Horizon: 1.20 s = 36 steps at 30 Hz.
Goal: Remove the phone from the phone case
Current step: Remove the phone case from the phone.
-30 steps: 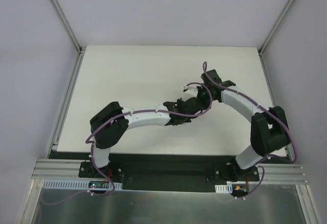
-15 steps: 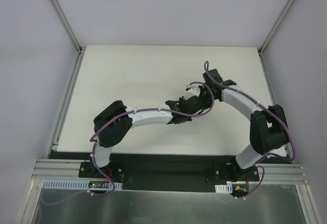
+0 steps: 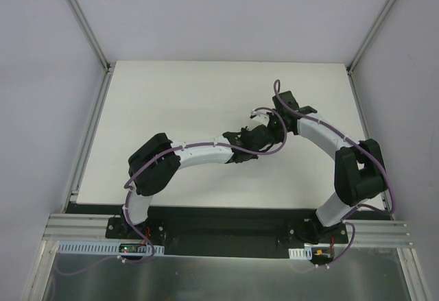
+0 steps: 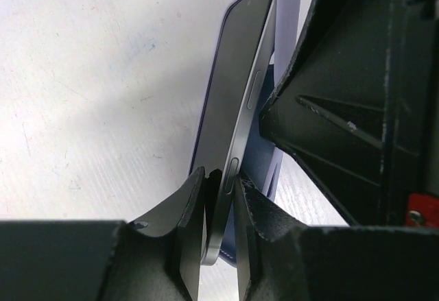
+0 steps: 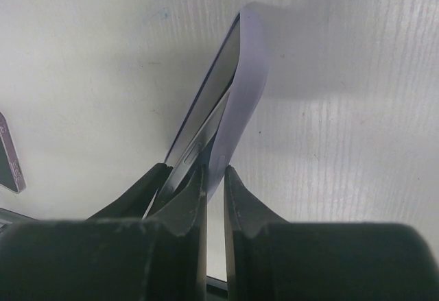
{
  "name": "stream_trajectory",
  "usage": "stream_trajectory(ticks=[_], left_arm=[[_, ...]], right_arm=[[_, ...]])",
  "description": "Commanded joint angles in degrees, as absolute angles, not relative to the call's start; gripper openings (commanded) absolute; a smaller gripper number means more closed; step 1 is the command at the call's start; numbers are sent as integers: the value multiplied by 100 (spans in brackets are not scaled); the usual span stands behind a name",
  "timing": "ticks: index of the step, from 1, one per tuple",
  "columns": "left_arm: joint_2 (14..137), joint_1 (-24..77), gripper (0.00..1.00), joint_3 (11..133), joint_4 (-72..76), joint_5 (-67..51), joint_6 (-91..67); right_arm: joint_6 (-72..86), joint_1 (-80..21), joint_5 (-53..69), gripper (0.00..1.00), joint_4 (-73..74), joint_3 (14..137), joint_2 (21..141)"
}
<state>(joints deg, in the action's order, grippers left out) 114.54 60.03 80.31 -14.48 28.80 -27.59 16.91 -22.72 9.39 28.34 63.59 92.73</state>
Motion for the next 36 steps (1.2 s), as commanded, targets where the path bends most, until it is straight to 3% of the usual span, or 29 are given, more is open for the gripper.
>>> stream_trajectory(ticks=[1, 13, 19, 24, 26, 27, 31, 36], left_arm=[[12463, 5028, 0, 7479, -3937, 4131, -2329], [11672, 4605, 0, 7233, -3779, 2172, -2443], [11610, 4676, 0, 7154, -3814, 2294, -2909], [11514, 4895, 0, 7119, -3902, 2663, -3111], [11453, 4930, 0, 7110, -3902, 2663, -3129], [11426, 4931, 0, 7110, -3911, 2654, -3146], [11286, 4939, 0, 7128, -3902, 2611, -3094], [11215, 4948, 0, 7321, -3911, 2321, -2927]], right_arm=[[1336, -2259, 764, 1, 4069, 6636, 9053], [1389, -2311, 607, 1, 4157, 6829, 9334], [1450, -2522, 79, 16, 4412, 6917, 9545], [1590, -2602, 44, 18, 4307, 6786, 9615], [1687, -2610, 227, 23, 4149, 6733, 9484], [1705, -2610, 316, 33, 4079, 6689, 9431], [1819, -2619, 816, 53, 3727, 6662, 9089], [1977, -2707, 1283, 59, 3042, 6364, 8596]])
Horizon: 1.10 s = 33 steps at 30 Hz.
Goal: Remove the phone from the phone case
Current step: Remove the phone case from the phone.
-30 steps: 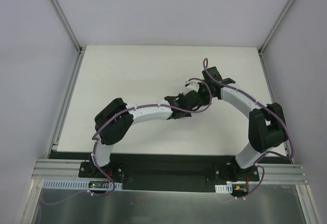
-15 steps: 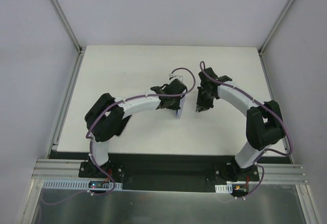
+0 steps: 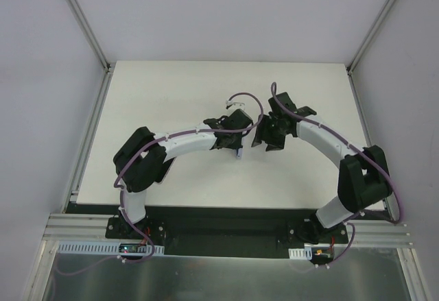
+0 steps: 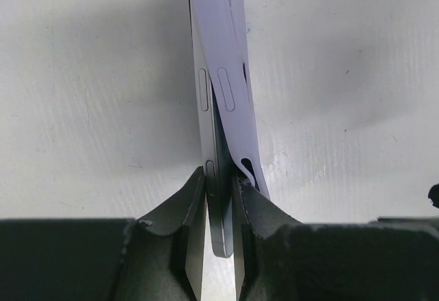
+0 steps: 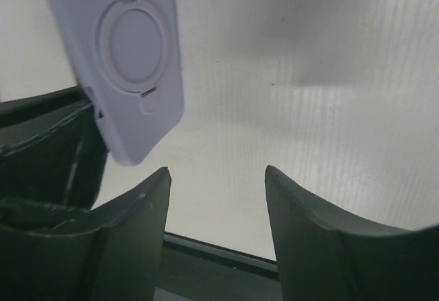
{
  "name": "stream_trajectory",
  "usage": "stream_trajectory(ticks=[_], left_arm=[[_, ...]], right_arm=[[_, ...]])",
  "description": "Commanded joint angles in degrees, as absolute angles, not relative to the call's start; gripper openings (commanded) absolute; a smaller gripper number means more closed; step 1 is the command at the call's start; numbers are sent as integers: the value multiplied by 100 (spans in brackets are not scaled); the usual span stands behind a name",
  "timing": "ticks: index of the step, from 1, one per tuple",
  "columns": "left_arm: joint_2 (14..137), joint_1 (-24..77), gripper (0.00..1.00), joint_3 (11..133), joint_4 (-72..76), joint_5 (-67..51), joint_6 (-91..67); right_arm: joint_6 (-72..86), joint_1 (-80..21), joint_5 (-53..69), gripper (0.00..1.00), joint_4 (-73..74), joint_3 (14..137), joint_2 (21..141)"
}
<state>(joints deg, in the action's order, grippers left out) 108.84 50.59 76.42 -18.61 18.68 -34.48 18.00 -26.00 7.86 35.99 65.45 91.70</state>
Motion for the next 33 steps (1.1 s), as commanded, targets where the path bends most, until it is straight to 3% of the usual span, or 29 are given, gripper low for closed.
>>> stream_trajectory(ticks=[1, 11, 17, 24, 33], left_arm=[[11232, 4940, 0, 7347, -3911, 2120, -2935], [11408, 4940, 0, 7857, -4420, 1503, -3761], [11522, 4939, 0, 8331, -4676, 932, -4192], [11839, 4957, 0, 8753, -4930, 853, -4227], [12006, 4966, 0, 8745, -4992, 861, -4263]], right_arm=[[1978, -2716, 1283, 60, 2945, 6241, 8509], [1460, -3102, 704, 63, 776, 3737, 6393], [986, -3918, -684, 63, 229, 3094, 5178], [852, -4807, -2336, 63, -324, 3182, 5765], [1090, -5475, -3067, 61, -1801, 2918, 6565]])
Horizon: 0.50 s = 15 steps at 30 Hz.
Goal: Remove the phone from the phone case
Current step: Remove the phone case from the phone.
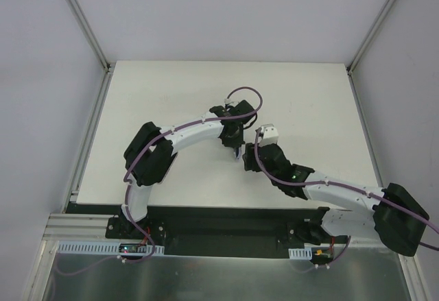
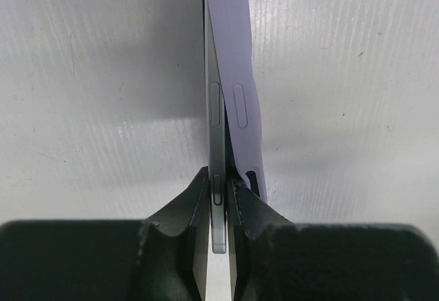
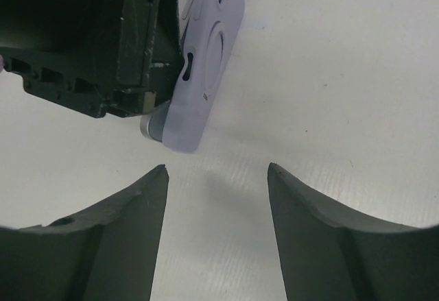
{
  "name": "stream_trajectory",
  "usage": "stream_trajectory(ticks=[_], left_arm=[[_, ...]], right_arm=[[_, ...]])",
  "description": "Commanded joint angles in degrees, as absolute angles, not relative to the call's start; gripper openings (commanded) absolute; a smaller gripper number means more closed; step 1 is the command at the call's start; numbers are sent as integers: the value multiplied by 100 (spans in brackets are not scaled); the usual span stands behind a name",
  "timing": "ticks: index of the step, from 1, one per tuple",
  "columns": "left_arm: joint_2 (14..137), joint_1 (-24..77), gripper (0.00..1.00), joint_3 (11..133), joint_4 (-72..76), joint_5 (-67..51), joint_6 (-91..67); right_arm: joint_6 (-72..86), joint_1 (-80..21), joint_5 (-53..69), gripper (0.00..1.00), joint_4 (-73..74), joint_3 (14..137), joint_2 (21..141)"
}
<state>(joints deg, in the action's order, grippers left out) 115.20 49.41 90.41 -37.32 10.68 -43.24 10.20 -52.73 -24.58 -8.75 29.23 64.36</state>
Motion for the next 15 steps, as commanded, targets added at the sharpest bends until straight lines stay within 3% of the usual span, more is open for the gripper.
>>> stream_trajectory(ticks=[1, 15], left_arm=[[12032, 4975, 0, 8736, -4992, 861, -4271], [12059, 4966, 0, 8780, -5010, 835, -4236]], right_arm=[[1099, -5545, -3111, 61, -1845, 2935, 6661], [1309, -5757, -3761, 57, -2250, 3067, 7602]])
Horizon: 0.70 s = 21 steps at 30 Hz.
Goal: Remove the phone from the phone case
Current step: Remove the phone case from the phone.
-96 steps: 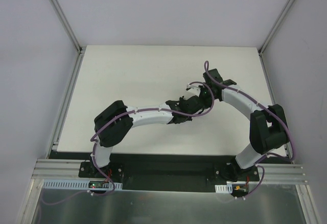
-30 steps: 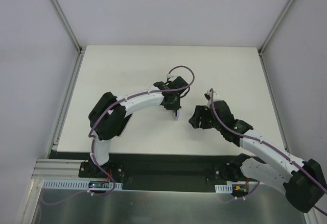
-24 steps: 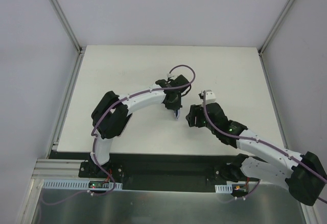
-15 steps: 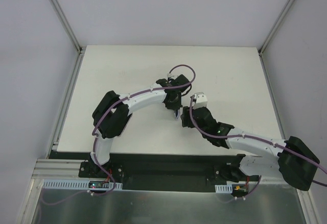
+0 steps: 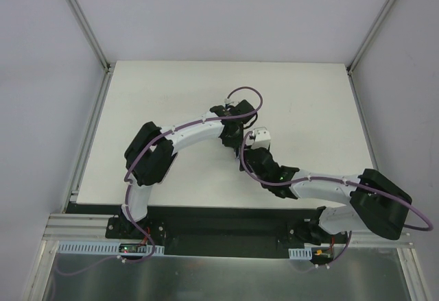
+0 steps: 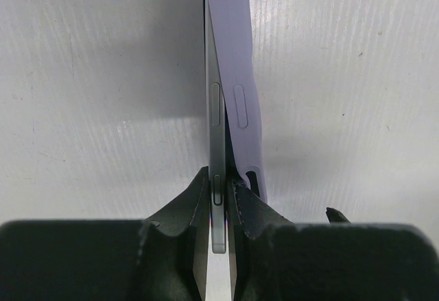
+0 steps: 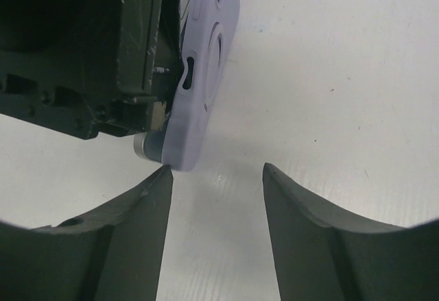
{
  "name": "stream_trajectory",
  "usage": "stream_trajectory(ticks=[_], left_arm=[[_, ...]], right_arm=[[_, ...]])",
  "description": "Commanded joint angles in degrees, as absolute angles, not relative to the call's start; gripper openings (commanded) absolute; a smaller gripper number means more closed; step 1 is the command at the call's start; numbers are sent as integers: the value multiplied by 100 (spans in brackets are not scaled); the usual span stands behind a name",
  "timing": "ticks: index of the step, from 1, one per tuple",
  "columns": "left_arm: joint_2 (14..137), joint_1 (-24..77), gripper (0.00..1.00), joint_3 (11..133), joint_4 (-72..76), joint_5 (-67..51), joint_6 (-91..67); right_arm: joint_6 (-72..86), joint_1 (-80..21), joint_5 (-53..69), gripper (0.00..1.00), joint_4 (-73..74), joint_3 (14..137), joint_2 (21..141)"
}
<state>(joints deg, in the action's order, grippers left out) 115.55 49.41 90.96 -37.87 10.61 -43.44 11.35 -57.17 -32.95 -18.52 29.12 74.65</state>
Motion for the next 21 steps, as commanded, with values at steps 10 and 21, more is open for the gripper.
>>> stream_trajectory(ticks=[10, 21], left_arm=[[12067, 4975, 0, 8701, -5019, 800, -4228], [12068, 4957, 0, 8657, -5010, 791, -4236]], right_arm=[[1467, -5783, -3903, 53, -2540, 3077, 7885], [1503, -5783, -3639, 59, -2663, 3014, 7576]])
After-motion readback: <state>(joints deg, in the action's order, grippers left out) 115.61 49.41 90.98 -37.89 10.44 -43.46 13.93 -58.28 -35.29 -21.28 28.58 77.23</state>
